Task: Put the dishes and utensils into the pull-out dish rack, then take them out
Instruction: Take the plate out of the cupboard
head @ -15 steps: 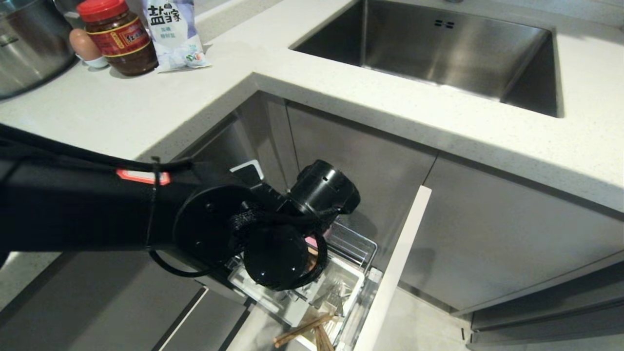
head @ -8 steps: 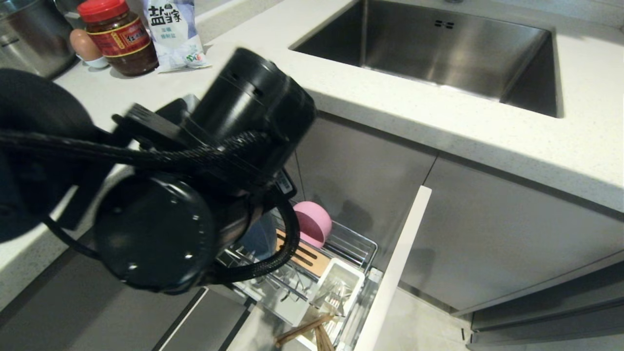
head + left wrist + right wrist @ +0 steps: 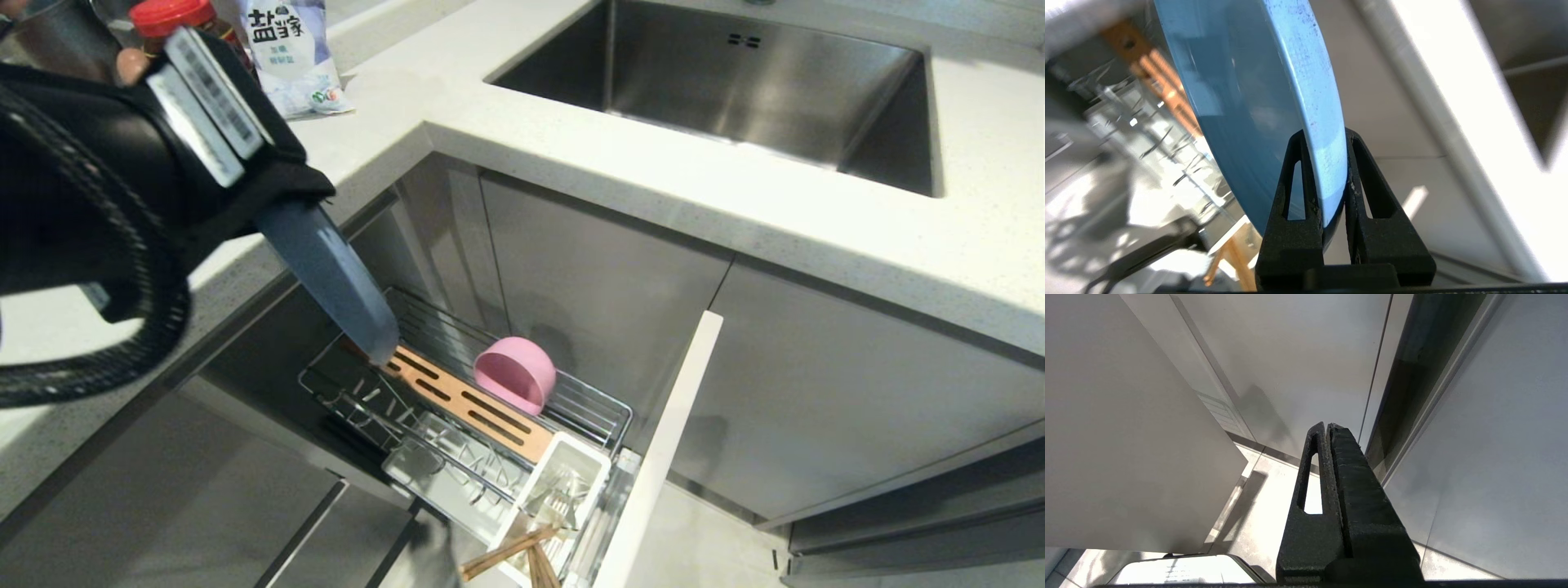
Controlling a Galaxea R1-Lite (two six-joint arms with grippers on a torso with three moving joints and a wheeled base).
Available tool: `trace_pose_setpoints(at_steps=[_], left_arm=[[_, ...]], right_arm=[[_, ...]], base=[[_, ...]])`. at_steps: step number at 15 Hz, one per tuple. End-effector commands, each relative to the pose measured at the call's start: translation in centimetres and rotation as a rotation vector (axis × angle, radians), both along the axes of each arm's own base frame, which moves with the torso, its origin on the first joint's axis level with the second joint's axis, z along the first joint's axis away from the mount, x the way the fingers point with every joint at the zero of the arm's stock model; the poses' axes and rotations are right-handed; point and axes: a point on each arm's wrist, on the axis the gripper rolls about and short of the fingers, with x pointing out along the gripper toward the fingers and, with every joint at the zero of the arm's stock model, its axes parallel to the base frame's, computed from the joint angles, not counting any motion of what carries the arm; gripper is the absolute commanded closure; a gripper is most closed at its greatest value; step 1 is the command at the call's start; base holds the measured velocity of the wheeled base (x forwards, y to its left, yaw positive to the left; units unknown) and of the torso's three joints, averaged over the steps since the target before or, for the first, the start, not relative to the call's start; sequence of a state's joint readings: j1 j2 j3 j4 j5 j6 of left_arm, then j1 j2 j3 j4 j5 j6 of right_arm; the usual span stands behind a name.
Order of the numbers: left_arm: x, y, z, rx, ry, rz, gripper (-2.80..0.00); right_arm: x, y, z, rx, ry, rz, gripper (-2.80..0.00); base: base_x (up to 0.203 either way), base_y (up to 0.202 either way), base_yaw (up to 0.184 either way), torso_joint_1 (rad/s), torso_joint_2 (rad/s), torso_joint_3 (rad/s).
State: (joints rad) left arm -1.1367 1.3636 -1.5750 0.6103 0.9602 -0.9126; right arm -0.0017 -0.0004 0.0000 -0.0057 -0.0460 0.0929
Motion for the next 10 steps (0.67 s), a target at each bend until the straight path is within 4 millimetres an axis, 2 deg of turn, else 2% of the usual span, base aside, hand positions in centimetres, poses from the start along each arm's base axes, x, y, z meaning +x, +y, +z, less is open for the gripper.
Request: trace_pose_setpoints(at_steps=[1,6,10], left_arm=[[-1.8,3.7,2.6,-0.098,-0.065,-0.008,0.0],[-3.9,8.5,6.1,-0.184,-0.167,-0.01,0.0],[-3.6,10.6,7.0,-0.134,-0.219,0.149,0.0]], right_arm=[[0.0,0.0,0.0,0.001,-0.005,-0.001,0.0],[0.0,0.0,0.0,0.001,-0.005,0.0,0.0],[0.0,0.0,0.0,0.001,-0.005,0.0,0.0]], base=[[0.0,0.0,0.0,0.0,0.0,0.0],[0.0,0.0,0.0,0.0,0.0,0.0],[0.0,0.0,0.0,0.0,0.0,0.0]])
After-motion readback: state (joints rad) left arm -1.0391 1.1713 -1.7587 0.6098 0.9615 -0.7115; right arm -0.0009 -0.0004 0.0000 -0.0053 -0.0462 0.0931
